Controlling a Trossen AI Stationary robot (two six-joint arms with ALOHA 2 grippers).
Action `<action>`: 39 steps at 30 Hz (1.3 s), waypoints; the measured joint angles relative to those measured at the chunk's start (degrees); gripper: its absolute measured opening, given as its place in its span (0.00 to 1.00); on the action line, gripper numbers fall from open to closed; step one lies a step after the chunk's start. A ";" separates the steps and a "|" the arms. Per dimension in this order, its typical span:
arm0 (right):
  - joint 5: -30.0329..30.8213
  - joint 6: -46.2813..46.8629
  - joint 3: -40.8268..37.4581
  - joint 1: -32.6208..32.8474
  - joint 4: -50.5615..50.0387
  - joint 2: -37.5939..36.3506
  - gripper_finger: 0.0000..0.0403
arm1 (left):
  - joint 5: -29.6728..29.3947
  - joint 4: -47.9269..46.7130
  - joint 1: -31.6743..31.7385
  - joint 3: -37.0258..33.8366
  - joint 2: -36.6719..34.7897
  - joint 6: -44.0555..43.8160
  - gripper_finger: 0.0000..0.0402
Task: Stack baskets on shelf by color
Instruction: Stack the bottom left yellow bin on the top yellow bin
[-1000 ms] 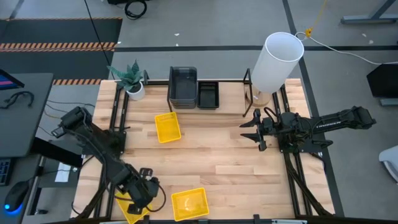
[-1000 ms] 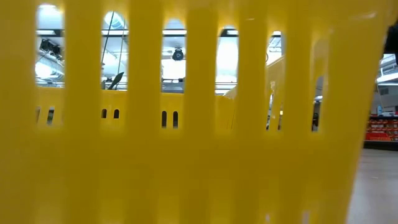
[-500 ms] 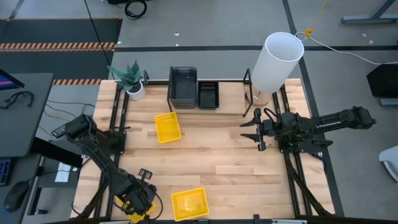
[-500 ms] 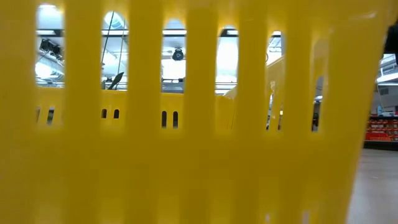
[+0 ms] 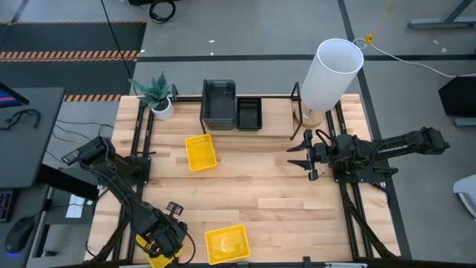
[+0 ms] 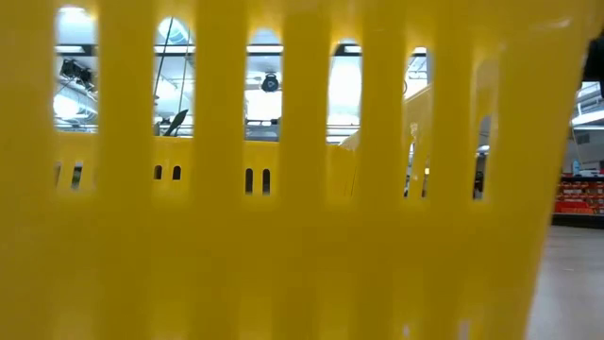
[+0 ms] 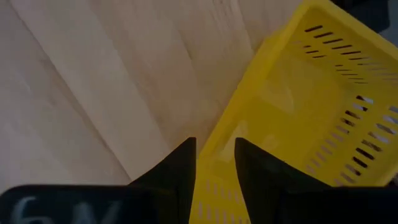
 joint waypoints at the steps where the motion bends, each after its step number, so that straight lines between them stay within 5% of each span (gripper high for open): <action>1: 0.00 0.00 0.00 -0.01 0.01 0.00 0.45 | -0.47 0.00 -0.12 0.00 0.14 0.96 0.29; 10: -0.17 0.01 0.00 0.01 0.02 0.00 0.45 | -0.94 0.11 -1.31 -0.04 5.46 9.22 0.27; 17: -0.17 0.01 0.00 -0.01 -0.01 0.00 0.45 | -2.78 -1.13 -1.45 0.02 5.84 14.08 0.03; 29: -0.15 -0.09 0.00 -0.01 0.00 0.00 0.45 | -22.72 -12.11 2.89 0.00 -5.59 19.08 0.02; 39: 0.92 -0.08 0.00 0.01 -0.01 0.00 0.45 | -37.36 -17.81 17.99 0.02 -13.88 38.77 0.02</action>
